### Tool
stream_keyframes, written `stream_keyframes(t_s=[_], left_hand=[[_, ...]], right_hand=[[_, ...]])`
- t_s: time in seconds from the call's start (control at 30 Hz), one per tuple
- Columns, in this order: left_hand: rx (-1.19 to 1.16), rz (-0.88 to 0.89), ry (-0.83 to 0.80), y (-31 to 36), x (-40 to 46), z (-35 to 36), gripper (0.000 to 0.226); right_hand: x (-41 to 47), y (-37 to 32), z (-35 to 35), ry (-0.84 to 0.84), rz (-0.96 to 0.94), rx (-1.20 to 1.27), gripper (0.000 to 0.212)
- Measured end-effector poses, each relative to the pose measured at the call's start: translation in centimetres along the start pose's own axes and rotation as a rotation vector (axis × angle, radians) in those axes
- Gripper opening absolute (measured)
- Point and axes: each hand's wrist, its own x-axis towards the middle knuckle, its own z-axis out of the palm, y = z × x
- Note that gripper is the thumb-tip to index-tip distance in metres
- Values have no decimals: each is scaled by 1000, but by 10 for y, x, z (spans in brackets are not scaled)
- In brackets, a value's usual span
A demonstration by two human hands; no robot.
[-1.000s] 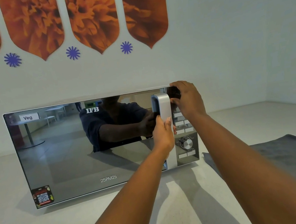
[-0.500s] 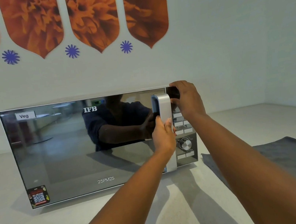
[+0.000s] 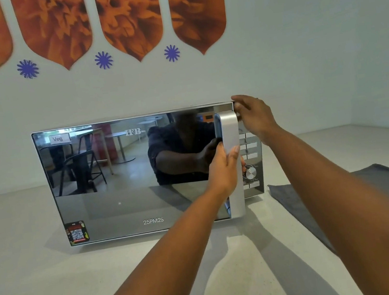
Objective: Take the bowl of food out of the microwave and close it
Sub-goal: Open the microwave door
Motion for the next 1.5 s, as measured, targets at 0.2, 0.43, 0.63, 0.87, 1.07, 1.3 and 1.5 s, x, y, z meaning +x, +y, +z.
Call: stream_keyframes(t_s=[0.2,0.43,0.63,0.87,1.07,1.3,1.5], left_hand=[[-36,20,18,3,-17,1,44],[-122,79,214,13,-46,9,37],[246,348,651,39,-59,19,58],[352,413,628,80,-47,-14,53],[559,372,561,97,-47,-38,56],[439,362,625,114,-69,-61,53],[417,284,546,137,-91,-103,55]], right_hand=[[-28,-17,-7,-115,53,402,31],[-38,-30,-23,-134,-3,413,24],[-43,-35,-38,-280,-25,456,15],[-53,-44,-52,-430,-143,496,11],[-68,-48,-46,-322,-333,471,15],[-83,-62,-25,-188,-387,733,29],[-102,-92,-2,-212,-387,938,32]])
